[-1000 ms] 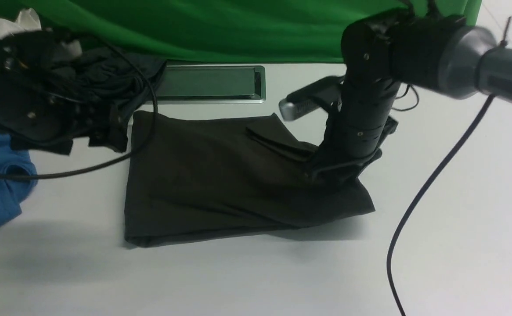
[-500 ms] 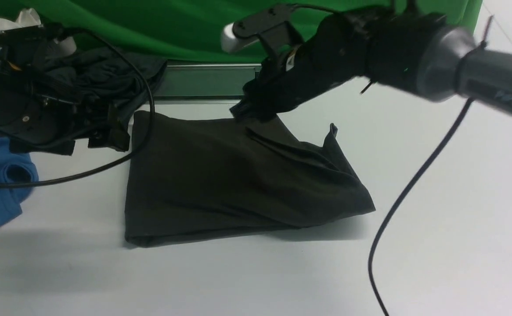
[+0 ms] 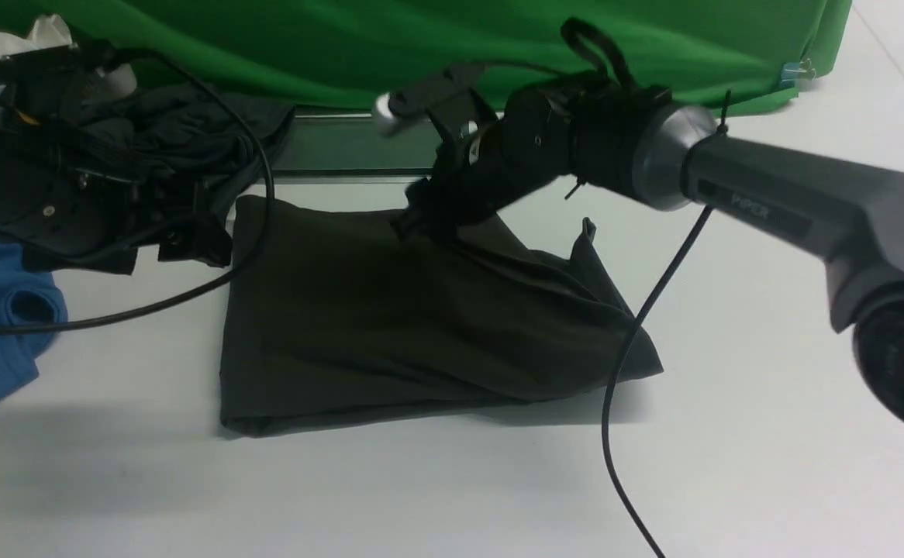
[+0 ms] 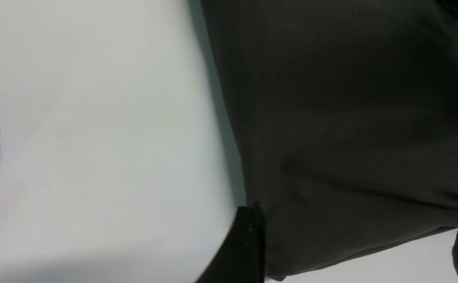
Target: Fold a long-sleeved shirt on a white desktop.
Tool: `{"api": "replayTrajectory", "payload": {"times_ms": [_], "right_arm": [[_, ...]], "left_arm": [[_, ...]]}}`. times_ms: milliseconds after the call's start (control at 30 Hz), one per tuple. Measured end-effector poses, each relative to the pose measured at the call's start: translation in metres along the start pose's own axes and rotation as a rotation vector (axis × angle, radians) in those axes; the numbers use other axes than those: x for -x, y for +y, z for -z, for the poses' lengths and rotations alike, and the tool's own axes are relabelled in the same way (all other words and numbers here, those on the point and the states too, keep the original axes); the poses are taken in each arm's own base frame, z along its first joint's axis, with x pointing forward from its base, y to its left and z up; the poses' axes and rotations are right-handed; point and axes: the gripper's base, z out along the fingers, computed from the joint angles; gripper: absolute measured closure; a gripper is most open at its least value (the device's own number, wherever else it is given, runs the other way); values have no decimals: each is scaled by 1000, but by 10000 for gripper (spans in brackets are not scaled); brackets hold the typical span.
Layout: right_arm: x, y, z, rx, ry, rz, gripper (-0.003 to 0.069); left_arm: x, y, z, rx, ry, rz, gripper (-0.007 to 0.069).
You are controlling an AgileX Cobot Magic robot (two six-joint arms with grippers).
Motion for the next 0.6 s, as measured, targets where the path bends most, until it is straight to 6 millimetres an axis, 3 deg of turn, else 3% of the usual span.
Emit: {"api": "replayTrajectory", "payload": {"times_ms": [233,300,467,600], "right_arm": [[-12,-14,-13,-12,47,-48,316],[-11,-18,-12,-17,42,-58,368],[-11,-31,-10,-33,35,-92,587],[-11,-42,-8,-45,36,-113,638]], "left_arm": [[-1,0,-1,1,-1,-1,-43],[-1,0,-1,1,-5,0,-43],[0,0,-1,1,-5,-1,-33],[0,0,-1,1,-8,-1,-24]]}}
